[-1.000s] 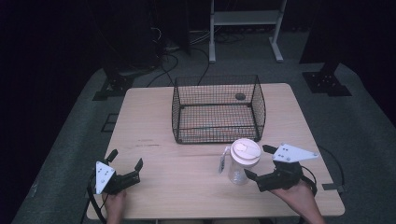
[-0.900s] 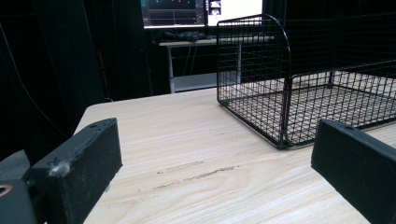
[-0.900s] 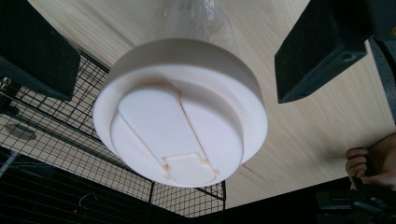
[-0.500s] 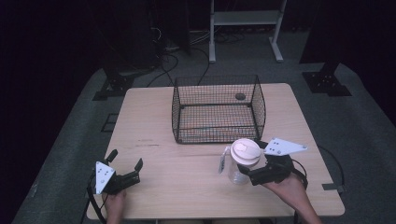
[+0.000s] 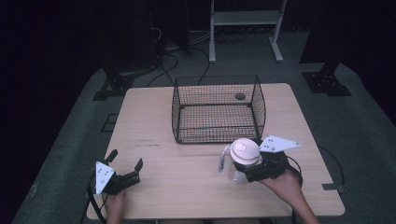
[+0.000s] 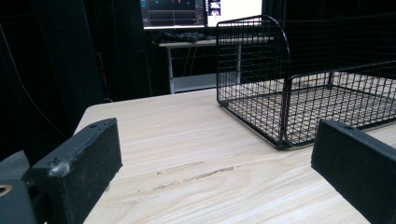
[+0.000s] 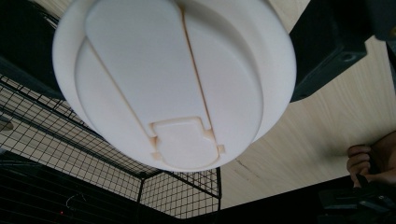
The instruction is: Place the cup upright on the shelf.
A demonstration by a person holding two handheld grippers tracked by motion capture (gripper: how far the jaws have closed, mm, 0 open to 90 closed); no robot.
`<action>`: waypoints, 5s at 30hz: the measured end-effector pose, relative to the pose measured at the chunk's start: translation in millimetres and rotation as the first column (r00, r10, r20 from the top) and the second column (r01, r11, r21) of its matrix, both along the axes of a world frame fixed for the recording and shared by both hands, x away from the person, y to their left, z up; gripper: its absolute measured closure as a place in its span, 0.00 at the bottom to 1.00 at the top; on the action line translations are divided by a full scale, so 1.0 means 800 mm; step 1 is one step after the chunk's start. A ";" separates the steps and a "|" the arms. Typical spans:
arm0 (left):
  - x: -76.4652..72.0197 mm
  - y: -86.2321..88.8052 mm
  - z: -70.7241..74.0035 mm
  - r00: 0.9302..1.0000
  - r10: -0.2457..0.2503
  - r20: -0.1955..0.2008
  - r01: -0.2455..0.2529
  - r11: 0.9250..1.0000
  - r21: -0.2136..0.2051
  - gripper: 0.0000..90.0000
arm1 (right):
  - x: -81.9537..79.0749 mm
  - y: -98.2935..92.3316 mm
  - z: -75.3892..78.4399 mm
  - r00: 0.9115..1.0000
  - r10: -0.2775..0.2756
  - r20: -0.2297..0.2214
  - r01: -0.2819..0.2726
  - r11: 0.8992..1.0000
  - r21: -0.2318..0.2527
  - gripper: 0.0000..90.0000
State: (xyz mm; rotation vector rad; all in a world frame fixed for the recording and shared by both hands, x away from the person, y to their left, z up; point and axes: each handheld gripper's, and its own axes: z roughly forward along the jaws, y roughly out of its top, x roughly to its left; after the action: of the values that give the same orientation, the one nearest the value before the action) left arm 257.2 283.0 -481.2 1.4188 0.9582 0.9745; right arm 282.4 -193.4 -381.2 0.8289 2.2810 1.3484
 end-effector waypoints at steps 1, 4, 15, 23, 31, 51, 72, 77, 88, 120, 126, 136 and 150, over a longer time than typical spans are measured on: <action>0.000 0.000 0.000 1.000 0.000 0.000 0.000 1.000 -0.001 0.01 | 0.000 0.001 0.000 1.000 0.000 -0.004 0.000 1.000 -0.005 0.00; 0.000 0.000 0.000 1.000 0.000 0.000 0.000 1.000 -0.001 0.01 | 0.001 0.002 -0.001 1.000 -0.001 -0.008 0.001 1.000 -0.009 0.00; 0.000 0.000 0.000 1.000 0.000 0.000 0.000 1.000 -0.004 0.01 | 0.002 0.003 0.002 1.000 0.014 -0.023 -0.015 1.000 -0.018 0.05; 0.000 0.000 0.000 1.000 0.000 0.000 0.000 1.000 -0.001 0.01 | 0.005 0.002 0.011 0.999 0.021 -0.035 -0.022 0.999 -0.024 0.05; 0.000 0.000 0.000 1.000 0.001 0.001 -0.001 1.000 -0.001 0.01 | 0.013 0.000 0.037 0.999 0.037 -0.031 -0.037 0.999 -0.024 0.05; 0.000 0.001 0.000 1.000 0.001 -0.003 -0.001 1.000 -0.010 0.01 | 0.063 0.013 0.113 0.997 0.071 -0.005 -0.071 0.997 -0.010 0.05; 0.001 0.002 0.000 1.000 -0.001 -0.003 0.001 1.000 -0.012 0.01 | 0.119 0.035 0.160 0.999 0.046 0.027 -0.045 0.999 -0.029 0.05; 0.001 0.002 0.000 1.000 -0.001 -0.003 0.001 1.000 -0.013 0.01 | 0.131 0.041 0.163 0.999 0.044 0.028 -0.043 0.998 -0.035 0.05; 0.001 0.002 0.000 1.000 -0.001 -0.003 0.001 1.000 -0.013 0.01 | 0.169 0.047 0.166 1.000 0.001 0.027 0.000 0.999 -0.040 0.05; 0.000 0.003 0.000 1.000 -0.005 -0.001 0.005 1.000 -0.021 0.01 | 0.243 0.081 0.119 0.997 -0.076 -0.012 0.075 0.995 -0.059 0.05; 0.000 0.003 0.000 1.000 -0.006 0.000 0.006 1.000 -0.024 0.01 | 0.256 0.088 0.101 0.995 -0.093 -0.025 0.091 0.994 -0.063 0.05; 0.000 0.004 0.000 1.000 -0.007 0.001 0.007 1.000 -0.026 0.01 | 0.271 0.099 0.073 0.993 -0.105 -0.044 0.102 0.992 -0.070 0.05; 0.000 0.004 0.000 1.000 -0.009 0.003 0.009 0.999 -0.032 0.01 | 0.284 0.115 0.045 0.993 -0.112 -0.045 0.108 0.992 -0.070 0.05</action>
State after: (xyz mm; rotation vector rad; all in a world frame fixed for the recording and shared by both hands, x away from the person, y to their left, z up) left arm 257.4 286.5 -481.4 1.3940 0.9608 0.9502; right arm 509.9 -101.1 -345.6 0.9598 2.2677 1.2095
